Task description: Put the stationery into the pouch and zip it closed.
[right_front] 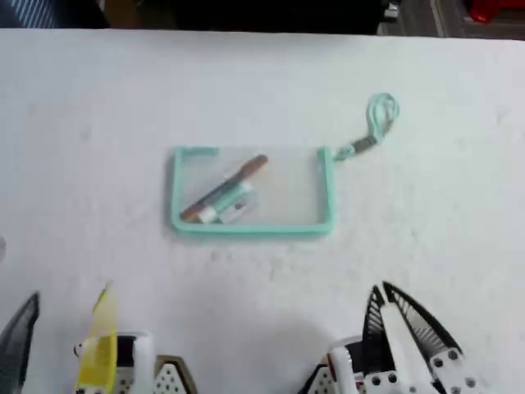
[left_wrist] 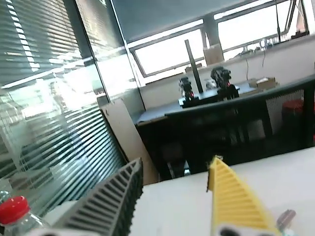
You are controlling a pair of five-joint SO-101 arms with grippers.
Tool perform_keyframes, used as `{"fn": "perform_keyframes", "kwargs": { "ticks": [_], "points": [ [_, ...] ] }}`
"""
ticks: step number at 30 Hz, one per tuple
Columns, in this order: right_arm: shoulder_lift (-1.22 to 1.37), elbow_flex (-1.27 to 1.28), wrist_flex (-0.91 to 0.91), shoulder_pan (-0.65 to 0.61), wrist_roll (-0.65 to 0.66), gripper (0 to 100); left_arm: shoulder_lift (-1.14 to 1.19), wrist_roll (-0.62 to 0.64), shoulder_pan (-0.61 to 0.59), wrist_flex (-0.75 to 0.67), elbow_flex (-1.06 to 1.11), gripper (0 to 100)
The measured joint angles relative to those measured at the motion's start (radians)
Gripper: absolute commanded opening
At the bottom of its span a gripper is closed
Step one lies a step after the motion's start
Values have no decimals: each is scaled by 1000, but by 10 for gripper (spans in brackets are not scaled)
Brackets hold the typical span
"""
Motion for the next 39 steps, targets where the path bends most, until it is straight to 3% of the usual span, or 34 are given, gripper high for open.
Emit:
{"fn": "perform_keyframes", "kwargs": {
  "ticks": [5,16,27,32,39],
  "points": [
    [-3,138,-135,-2,5,22,0,0,-2,-25,192,236],
    [-3,692,-637,-2,8,22,2,0,-6,-373,924,237],
    [-3,1261,-970,0,14,22,21,0,-6,-618,1415,236],
    [2,1326,-977,43,15,19,21,0,-6,-600,1432,234],
    [0,1329,-862,164,14,19,21,0,-6,-428,1432,237]
  ]
}}
